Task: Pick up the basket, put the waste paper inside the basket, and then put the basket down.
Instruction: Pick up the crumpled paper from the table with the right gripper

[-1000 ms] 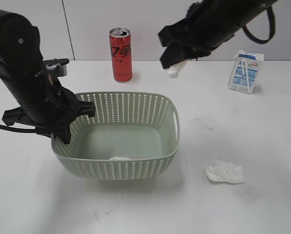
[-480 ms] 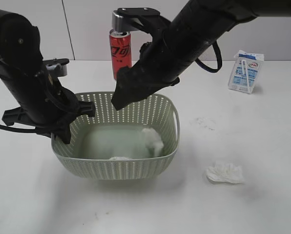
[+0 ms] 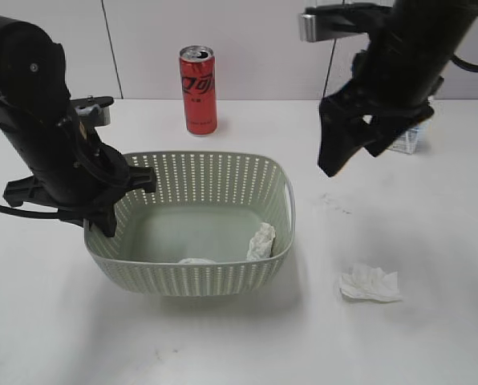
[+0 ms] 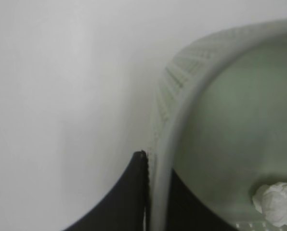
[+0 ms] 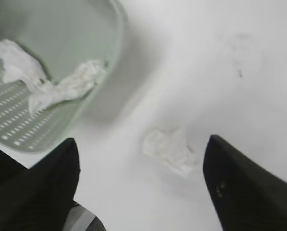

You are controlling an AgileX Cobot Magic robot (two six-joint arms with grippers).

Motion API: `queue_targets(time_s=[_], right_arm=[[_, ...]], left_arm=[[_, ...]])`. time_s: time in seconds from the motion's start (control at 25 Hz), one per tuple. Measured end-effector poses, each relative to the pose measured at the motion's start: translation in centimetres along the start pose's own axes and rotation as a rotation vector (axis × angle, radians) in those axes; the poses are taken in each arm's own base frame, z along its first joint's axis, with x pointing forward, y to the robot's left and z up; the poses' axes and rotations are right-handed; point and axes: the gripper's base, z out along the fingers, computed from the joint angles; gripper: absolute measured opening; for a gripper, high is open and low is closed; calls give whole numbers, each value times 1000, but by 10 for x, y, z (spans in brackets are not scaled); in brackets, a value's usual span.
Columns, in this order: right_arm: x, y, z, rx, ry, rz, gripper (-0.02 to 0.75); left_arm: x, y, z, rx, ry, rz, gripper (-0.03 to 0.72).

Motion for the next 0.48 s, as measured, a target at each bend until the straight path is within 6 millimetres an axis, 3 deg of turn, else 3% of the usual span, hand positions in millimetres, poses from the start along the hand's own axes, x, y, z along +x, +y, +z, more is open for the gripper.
queue_targets(time_s=[0.08,0.2,0.48], right_arm=[[13,-13,8,6,55,57,584],[34,-21,38,10,121,142,574],[72,-34,101,88,69,362,573]], left_arm=[[0,0,0,0,0,0,-17],[0,0,0,0,0,0,-17],[0,0,0,0,0,0,-17]])
